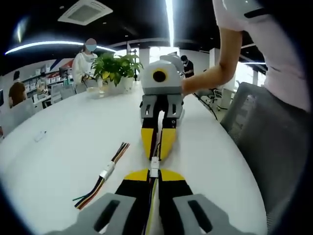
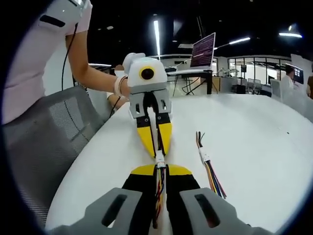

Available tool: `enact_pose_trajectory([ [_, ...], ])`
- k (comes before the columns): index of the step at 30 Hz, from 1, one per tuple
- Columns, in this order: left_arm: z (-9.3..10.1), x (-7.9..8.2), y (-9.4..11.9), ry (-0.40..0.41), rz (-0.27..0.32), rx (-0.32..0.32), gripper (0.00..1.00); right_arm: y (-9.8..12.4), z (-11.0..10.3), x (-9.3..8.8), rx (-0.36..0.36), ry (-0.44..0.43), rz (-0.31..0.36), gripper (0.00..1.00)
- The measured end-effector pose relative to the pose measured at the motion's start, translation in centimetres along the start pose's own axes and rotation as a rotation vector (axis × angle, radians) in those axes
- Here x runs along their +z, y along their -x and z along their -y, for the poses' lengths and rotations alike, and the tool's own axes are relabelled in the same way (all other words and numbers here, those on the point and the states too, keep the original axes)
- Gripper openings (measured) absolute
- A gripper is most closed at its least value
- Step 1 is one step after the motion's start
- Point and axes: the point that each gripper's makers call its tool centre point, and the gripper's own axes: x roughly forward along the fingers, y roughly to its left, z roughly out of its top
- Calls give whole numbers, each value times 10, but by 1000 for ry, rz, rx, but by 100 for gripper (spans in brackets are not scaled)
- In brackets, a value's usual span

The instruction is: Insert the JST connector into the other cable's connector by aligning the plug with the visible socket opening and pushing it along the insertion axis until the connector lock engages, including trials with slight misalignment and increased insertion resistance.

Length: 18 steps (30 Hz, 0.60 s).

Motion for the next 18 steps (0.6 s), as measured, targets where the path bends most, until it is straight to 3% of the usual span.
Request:
enact_pose_trajectory([
  [18, -2, -5, 1, -62, -18, -11, 0, -6, 7, -6, -17, -4, 19, 3],
])
